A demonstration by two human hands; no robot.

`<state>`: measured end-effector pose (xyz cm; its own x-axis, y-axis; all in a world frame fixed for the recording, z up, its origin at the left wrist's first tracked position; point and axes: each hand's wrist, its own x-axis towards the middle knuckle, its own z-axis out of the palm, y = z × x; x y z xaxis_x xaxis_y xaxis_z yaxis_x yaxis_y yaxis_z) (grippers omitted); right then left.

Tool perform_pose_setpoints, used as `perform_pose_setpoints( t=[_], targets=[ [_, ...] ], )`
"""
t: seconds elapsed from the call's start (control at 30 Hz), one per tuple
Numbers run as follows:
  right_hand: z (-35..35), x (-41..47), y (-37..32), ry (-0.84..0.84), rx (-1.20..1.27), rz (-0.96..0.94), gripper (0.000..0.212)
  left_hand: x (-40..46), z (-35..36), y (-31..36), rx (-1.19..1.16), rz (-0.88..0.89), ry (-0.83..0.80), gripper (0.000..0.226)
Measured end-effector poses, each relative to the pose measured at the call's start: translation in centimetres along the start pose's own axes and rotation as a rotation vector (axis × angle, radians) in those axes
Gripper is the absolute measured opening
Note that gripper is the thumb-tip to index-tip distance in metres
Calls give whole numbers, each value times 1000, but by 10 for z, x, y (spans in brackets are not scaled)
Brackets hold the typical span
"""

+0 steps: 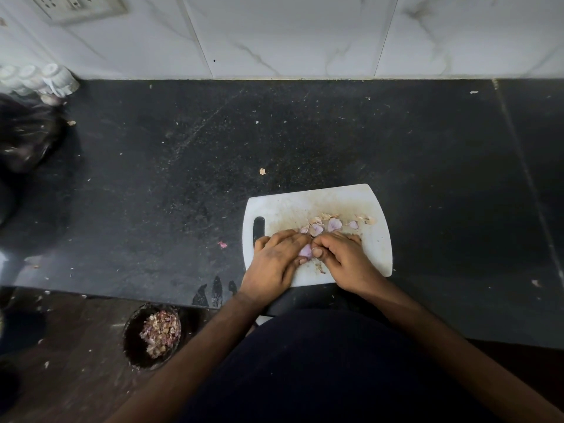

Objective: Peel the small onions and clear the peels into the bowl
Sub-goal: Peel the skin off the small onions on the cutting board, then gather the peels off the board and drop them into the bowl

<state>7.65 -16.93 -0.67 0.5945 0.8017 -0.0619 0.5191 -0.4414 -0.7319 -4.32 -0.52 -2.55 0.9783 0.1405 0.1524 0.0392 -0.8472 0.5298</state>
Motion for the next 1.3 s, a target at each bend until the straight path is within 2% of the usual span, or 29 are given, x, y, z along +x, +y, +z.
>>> perform_pose_setpoints(
  t=[0.1, 0.17, 0.3, 0.47, 0.57, 0.73, 0.87, 1.03, 1.2, 1.3],
  targets=[
    [-12, 2, 2, 39, 316, 75, 19, -2, -2, 3, 46, 65, -20, 42],
    [-20, 4, 5, 103, 426, 128, 18, -4, -3, 3, 45, 62, -37, 42],
    [-9, 2, 1, 90, 336, 81, 7, -3, -3, 2, -7, -12, -45, 42],
    [-6, -3, 5, 210, 196, 11, 27, -2, -5, 5, -30, -66, -54, 42],
    [-6, -5, 4, 258, 181, 45, 35, -2, -5, 6, -24, -53, -50, 43],
    [-2, -9, 0, 331, 143, -7, 17, -1, -5, 6, -66, -80, -34, 43],
    [-4, -9, -1, 332, -91, -64, 12, -4, -10, 14, -138, -77, 77, 44],
    [-15, -5, -7, 283, -16, 13, 32, 2, -13, 15, -182, -161, 70, 45],
    [-17, 3, -2, 244, -162, -2, 11, 7, -14, 6, -274, -244, 149, 38],
    [-20, 7, 1, 273, -257, 2, 10, 15, -19, -1, -260, -280, 189, 34]
  ],
)
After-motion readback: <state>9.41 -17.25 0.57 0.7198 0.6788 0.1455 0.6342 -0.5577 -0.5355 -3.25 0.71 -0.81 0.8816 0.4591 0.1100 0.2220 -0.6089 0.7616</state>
